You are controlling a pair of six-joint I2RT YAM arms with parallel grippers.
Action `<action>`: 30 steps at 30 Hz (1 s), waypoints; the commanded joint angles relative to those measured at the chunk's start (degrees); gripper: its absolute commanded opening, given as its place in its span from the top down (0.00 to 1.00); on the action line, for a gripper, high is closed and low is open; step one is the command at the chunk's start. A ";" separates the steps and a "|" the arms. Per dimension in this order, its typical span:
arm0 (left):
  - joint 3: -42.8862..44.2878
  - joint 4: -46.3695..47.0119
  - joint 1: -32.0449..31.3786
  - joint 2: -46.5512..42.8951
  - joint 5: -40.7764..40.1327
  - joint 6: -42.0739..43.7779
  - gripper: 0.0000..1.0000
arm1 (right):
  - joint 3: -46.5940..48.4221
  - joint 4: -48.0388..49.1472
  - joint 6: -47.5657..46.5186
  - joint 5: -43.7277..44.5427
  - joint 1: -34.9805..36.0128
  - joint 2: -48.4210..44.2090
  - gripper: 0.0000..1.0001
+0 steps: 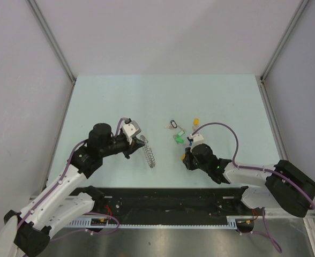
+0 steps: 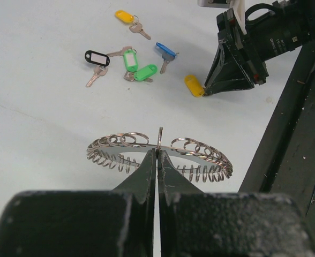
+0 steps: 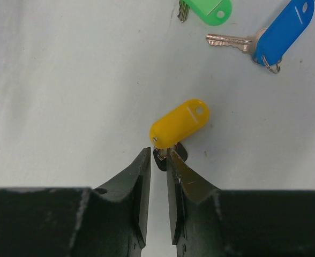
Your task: Put the keys on the keyring
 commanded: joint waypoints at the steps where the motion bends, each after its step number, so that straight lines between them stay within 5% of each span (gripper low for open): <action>1: 0.11 3.06 -0.31 -1.11 1.25 -0.24 1.00 | 2.62 0.45 0.38 0.52 -0.25 1.64 0.78; 30: 0.20 3.23 -0.31 -0.14 1.86 -0.33 1.00 | 3.07 -1.57 1.17 -0.09 -0.34 1.73 0.78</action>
